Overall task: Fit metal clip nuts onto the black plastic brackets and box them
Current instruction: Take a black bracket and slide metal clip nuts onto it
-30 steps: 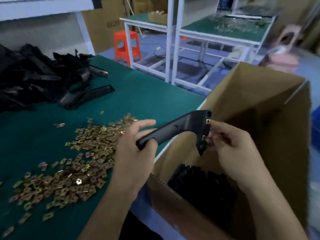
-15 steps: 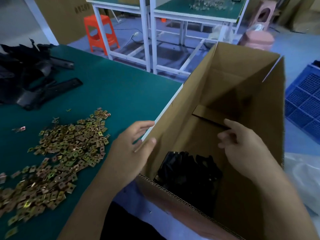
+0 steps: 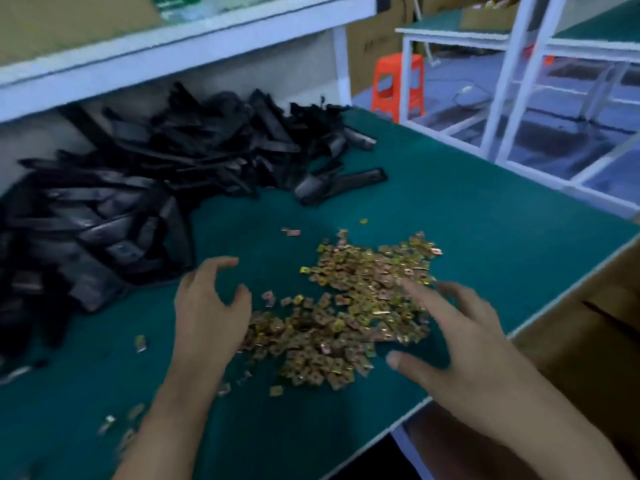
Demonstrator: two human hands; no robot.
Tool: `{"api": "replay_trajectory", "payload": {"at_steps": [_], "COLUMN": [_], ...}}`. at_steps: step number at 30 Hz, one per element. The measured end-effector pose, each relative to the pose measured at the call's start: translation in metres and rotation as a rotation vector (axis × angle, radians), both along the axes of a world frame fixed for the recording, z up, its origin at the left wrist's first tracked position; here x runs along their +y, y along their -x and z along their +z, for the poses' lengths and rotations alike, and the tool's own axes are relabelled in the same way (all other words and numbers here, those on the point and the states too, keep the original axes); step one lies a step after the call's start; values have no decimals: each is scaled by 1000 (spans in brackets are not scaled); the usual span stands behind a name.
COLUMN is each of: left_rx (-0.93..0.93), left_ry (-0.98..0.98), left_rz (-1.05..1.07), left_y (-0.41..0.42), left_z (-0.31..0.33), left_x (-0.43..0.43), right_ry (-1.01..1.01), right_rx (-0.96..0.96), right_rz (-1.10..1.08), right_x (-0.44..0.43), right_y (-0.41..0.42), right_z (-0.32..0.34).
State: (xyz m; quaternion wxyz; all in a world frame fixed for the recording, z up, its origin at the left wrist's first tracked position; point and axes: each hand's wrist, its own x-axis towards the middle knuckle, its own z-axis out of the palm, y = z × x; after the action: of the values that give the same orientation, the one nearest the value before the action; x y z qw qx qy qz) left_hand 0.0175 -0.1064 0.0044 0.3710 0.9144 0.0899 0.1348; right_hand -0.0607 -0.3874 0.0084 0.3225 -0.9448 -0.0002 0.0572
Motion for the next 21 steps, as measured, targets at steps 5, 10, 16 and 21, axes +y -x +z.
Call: {"api": "replay_trajectory", "payload": {"at_steps": [5,10,16,21], "left_rx": [114,146,-43,-100], "left_ry": [-34,215,714,452], "left_rz": [444,483,513,567], "left_y": [1,-6,-40,-55], "left_z": [0,-13,-18,-23], "left_x": [103,158,172,175], "right_ry": [229,347,355,272], "right_rx": [128,125,33,54], "right_rz": [325,391,441,444], "right_x": [88,134,146,153], "right_y": [-44,-66,-77,-80], "right_z": [-5,-4,0,11]}}
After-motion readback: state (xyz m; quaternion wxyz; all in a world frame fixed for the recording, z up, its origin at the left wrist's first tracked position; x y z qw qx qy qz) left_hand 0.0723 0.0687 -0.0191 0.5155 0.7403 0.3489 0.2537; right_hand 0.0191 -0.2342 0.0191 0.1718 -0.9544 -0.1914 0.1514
